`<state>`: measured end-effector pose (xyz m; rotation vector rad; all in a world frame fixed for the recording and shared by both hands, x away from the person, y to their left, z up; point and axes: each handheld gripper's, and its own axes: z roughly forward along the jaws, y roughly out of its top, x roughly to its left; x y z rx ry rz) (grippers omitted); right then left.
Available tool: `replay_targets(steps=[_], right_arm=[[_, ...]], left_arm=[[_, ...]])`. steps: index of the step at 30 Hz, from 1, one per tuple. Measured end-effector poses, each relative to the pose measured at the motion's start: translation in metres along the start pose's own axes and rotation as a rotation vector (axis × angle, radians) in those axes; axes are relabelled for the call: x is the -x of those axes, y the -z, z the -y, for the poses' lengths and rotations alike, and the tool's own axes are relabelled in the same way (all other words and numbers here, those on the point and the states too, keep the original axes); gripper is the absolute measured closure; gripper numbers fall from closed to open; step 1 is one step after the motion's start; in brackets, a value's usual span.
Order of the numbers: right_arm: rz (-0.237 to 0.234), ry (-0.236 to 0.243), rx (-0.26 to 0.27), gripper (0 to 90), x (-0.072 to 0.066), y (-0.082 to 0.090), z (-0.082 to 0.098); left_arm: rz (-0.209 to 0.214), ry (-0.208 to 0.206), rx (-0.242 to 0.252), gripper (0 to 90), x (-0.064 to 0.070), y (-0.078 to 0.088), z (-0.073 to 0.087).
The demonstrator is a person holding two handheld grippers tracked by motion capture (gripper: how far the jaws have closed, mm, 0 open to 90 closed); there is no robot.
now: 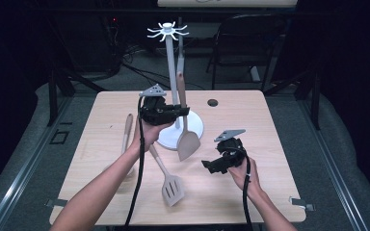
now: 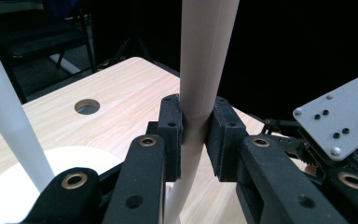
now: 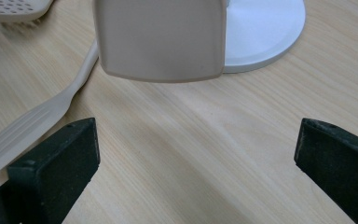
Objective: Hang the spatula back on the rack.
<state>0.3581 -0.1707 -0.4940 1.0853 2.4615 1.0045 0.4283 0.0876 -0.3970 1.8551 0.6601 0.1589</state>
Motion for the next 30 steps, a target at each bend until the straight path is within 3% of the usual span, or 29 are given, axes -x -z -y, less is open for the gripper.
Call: replay_targets(steps=[19,30], right_arm=[[-0.001,0.01,-0.02,0.0,0.0,0.0,-0.001],[-0.003,0.01,-0.01,0.0,0.0,-0.001,0.0]], left_arm=[[-0.008,-0.026,0.006,77.0,-0.011,0.0,-0.031],[-0.021,-0.066,-0.012,77.0,-0.018,-0.003,-0.054]])
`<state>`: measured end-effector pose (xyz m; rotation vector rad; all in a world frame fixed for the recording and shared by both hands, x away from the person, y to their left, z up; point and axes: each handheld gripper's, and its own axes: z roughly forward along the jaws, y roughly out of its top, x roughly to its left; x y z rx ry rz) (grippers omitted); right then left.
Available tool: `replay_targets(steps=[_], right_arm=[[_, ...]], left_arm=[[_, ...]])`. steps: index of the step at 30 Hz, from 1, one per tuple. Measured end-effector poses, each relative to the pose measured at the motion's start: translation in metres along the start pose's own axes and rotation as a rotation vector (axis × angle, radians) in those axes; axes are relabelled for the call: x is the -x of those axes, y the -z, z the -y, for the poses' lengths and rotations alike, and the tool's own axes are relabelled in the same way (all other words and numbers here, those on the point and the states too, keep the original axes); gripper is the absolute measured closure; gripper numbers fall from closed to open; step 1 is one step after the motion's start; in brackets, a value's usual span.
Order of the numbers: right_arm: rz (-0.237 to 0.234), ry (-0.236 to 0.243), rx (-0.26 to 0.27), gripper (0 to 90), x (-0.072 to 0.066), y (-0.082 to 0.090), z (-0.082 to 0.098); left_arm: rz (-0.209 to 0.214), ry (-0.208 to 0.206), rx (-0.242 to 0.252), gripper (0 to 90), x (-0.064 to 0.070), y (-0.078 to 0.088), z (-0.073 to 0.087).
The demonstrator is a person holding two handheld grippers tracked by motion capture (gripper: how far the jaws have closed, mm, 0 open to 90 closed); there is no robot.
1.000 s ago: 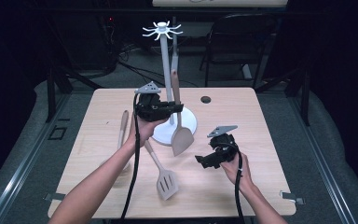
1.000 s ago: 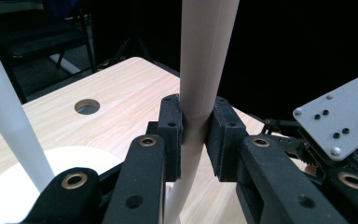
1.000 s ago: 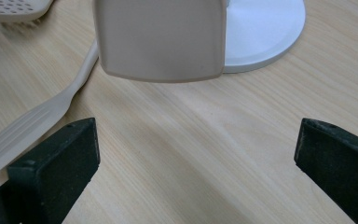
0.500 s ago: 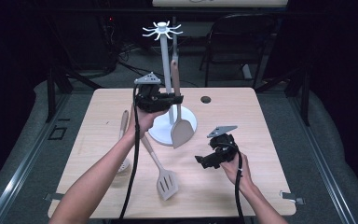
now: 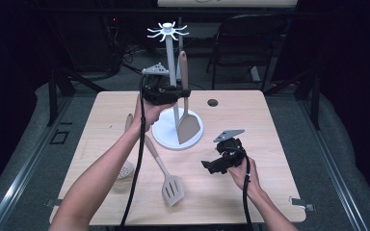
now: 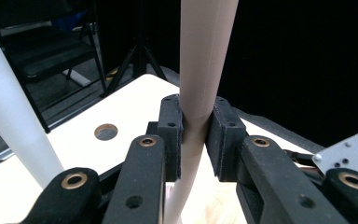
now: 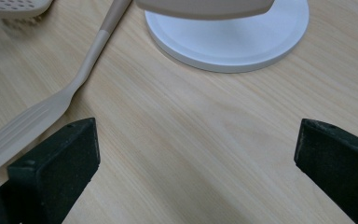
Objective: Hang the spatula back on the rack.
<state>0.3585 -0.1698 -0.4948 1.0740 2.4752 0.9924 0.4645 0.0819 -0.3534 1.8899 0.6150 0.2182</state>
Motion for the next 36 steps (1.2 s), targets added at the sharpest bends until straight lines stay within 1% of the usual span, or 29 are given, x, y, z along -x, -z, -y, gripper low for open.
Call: replay_targets(steps=[2,3,6,9,14,15,18,19,20,26,29,33,36], right_arm=[[-0.003,0.004,-0.006,0.0,0.0,0.0,0.0],[-0.003,-0.001,-0.008,0.0,0.0,0.0,0.0],[-0.002,0.0,-0.011,0.0,0.0,0.0,0.0],[-0.003,0.002,-0.01,0.0,0.0,-0.001,0.0],[-0.001,0.006,-0.008,0.1,-0.001,-0.001,0.0],[-0.001,0.006,-0.007,0.1,-0.001,-0.001,0.0],[-0.001,0.006,-0.008,0.2,-0.001,0.0,0.0],[-0.005,0.006,-0.009,0.1,0.0,0.0,0.0],[-0.005,0.006,-0.009,0.1,0.0,0.0,0.0],[-0.004,0.01,-0.011,0.2,-0.001,0.0,0.0],[-0.006,0.014,-0.014,0.4,-0.001,-0.001,0.0],[-0.008,0.016,-0.019,0.5,-0.001,-0.001,0.0],[-0.01,0.014,-0.017,0.5,-0.002,-0.001,0.0]], left_arm=[[-0.004,-0.002,0.0,77.0,-0.001,0.0,-0.002],[-0.01,-0.006,0.004,76.9,-0.002,0.001,-0.007],[-0.009,-0.007,0.005,77.0,-0.003,0.002,-0.011],[-0.003,-0.011,0.0,77.0,-0.005,0.002,-0.017],[0.004,-0.015,0.006,77.0,-0.005,0.001,-0.023],[0.014,-0.007,0.011,77.0,-0.005,0.001,-0.025],[0.018,-0.006,0.014,76.9,-0.007,0.002,-0.026],[0.022,0.004,0.016,77.0,-0.007,0.002,-0.026],[0.026,0.004,0.014,77.0,-0.008,0.003,-0.027],[0.037,0.029,0.018,77.0,-0.014,0.006,-0.026],[0.045,0.045,0.01,77.0,-0.018,0.007,-0.026],[0.055,0.063,0.021,77.0,-0.021,0.008,-0.025],[0.053,0.064,0.02,77.0,-0.022,0.008,-0.024]])
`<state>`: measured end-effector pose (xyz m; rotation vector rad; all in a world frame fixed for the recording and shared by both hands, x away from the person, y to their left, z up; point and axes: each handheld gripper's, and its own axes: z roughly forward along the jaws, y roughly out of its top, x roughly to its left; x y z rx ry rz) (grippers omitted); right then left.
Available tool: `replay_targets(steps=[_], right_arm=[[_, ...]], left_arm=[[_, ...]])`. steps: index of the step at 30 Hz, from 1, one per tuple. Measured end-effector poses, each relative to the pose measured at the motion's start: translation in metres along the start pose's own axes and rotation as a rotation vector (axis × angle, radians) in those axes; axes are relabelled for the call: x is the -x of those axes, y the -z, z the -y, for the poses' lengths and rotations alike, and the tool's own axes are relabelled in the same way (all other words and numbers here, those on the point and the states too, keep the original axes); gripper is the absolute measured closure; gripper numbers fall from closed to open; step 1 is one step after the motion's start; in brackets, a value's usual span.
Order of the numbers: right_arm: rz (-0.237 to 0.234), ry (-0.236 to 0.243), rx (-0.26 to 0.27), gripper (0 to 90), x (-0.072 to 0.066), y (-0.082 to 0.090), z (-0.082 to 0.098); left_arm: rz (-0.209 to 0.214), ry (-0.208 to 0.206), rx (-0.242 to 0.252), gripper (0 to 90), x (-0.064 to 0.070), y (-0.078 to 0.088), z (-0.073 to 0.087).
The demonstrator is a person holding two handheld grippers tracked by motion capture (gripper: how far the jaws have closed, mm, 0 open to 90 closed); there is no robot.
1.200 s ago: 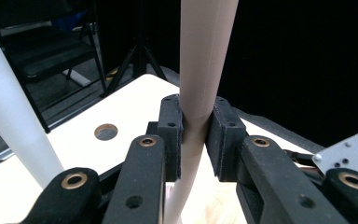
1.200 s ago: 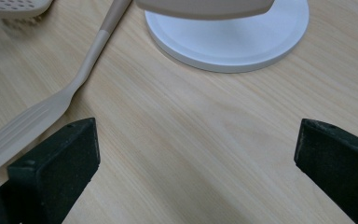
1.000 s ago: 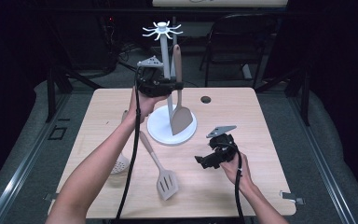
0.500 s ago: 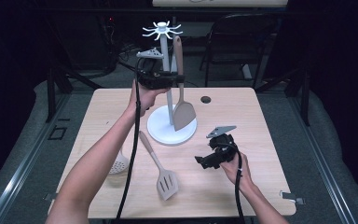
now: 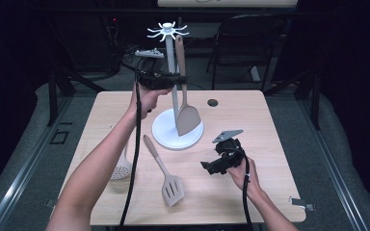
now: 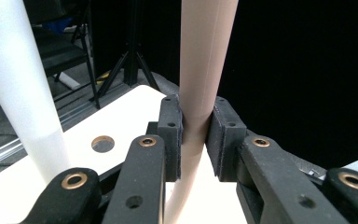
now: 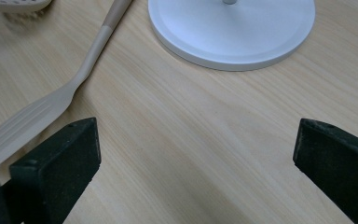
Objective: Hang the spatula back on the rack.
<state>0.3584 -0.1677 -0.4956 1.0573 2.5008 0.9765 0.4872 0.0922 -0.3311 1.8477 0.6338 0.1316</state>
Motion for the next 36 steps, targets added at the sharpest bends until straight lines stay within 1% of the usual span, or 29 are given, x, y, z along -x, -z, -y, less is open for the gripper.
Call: replay_targets(steps=[4,6,11,14,17,18,20,21,22,24,25,26,27,29,30,33,36], right_arm=[[0.002,0.001,-0.002,0.5,0.001,0.0,0.0],[0.001,0.001,-0.002,0.5,0.001,0.0,0.0],[0.004,0.003,-0.002,0.5,0.001,-0.001,0.001],[0.006,-0.001,-0.005,0.6,0.0,-0.001,0.001],[0.003,0.0,-0.014,0.7,0.001,-0.002,0.001],[0.001,-0.002,-0.014,0.7,0.001,-0.002,0.001],[0.003,-0.005,-0.014,0.8,0.0,-0.003,0.001],[-0.001,0.003,-0.021,1.0,0.001,-0.003,0.001],[-0.001,0.003,-0.021,1.0,0.001,-0.003,0.001],[0.001,0.004,-0.024,1.1,0.0,-0.003,0.001],[0.0,0.005,-0.021,1.1,0.0,-0.003,0.001],[0.0,0.005,-0.021,1.1,0.0,-0.003,0.001],[-0.002,0.007,-0.024,1.1,0.0,-0.003,0.001],[-0.003,0.006,-0.026,1.2,0.0,-0.003,0.001],[-0.003,0.006,-0.026,1.2,0.0,-0.003,0.001],[-0.001,0.007,-0.033,2.2,0.0,-0.004,0.001],[-0.004,0.011,-0.034,2.2,-0.001,-0.005,0.002]], left_arm=[[-0.007,0.0,-0.003,76.9,-0.002,0.0,0.0],[-0.016,0.009,-0.007,76.9,-0.005,0.0,0.001],[-0.028,0.014,-0.008,76.9,-0.01,0.001,0.002],[-0.054,0.019,-0.009,76.9,-0.014,0.0,0.002],[-0.089,0.006,-0.006,76.8,-0.015,-0.001,0.003],[-0.089,0.006,-0.006,76.8,-0.015,-0.001,0.003],[-0.117,-0.013,-0.007,76.8,-0.015,-0.002,0.003],[-0.142,-0.031,-0.011,76.8,-0.014,-0.003,0.002],[-0.142,-0.031,-0.011,76.8,-0.014,-0.003,0.002],[-0.169,-0.051,-0.016,76.8,-0.013,-0.004,0.002],[-0.194,-0.073,-0.019,76.8,-0.011,-0.004,0.002],[-0.194,-0.073,-0.019,76.8,-0.011,-0.004,0.002],[-0.216,-0.09,-0.022,76.8,-0.01,-0.004,0.002],[-0.235,-0.099,-0.016,76.8,-0.01,-0.005,0.002],[-0.235,-0.099,-0.016,76.8,-0.01,-0.005,0.002],[-0.259,-0.124,-0.018,76.7,-0.009,-0.005,0.002],[-0.266,-0.134,-0.019,76.2,-0.007,-0.005,0.004]])
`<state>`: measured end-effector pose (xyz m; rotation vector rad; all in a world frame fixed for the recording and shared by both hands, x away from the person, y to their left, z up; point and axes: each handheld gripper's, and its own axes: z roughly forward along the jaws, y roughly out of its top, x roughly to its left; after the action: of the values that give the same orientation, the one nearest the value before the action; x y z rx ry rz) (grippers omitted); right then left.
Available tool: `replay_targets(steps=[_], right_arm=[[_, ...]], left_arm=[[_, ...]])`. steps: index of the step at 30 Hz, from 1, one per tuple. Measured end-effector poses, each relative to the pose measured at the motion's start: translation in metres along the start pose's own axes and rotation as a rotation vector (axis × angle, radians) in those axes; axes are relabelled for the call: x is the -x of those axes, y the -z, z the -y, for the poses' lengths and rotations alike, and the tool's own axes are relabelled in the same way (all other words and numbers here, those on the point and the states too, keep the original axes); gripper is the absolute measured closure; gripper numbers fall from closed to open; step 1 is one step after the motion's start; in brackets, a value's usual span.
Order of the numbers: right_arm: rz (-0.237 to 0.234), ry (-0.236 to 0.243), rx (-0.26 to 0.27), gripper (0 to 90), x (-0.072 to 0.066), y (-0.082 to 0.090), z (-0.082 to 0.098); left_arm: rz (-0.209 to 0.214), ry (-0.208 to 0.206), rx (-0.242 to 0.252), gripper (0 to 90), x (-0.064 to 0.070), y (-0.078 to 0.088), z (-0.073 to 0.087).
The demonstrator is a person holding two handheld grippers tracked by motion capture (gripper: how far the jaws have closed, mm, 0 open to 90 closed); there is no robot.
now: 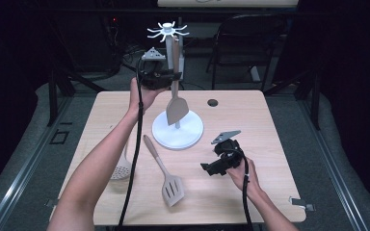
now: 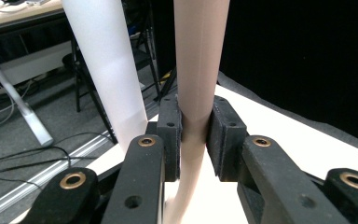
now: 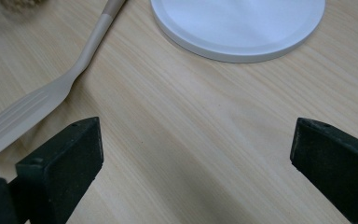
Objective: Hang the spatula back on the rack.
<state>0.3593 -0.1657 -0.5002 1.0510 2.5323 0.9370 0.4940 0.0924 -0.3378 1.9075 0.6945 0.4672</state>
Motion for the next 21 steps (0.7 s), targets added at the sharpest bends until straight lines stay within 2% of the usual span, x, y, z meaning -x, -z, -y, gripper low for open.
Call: replay_targets(steps=[2,4,7,11,16,21], right_arm=[[0.0,0.001,0.001,2.2,0.0,0.0,0.0],[0.0,0.001,0.0,2.2,0.0,0.0,0.0],[-0.004,-0.002,-0.005,2.1,0.0,0.0,0.0],[-0.003,0.004,0.003,2.2,0.0,-0.001,0.0],[-0.007,0.003,-0.006,2.2,0.0,-0.001,0.0],[-0.005,0.003,-0.008,2.3,0.0,-0.003,0.001]], left_arm=[[0.004,0.0,0.0,75.2,0.0,0.002,0.001],[0.025,0.006,-0.015,69.8,-0.001,0.003,0.001],[0.019,0.001,-0.025,62.7,-0.001,0.006,0.002],[0.022,0.011,-0.029,61.0,-0.004,0.017,0.006],[0.004,0.016,-0.023,67.8,-0.006,0.029,0.007],[-0.017,0.008,0.0,81.0,-0.005,0.045,0.004]])
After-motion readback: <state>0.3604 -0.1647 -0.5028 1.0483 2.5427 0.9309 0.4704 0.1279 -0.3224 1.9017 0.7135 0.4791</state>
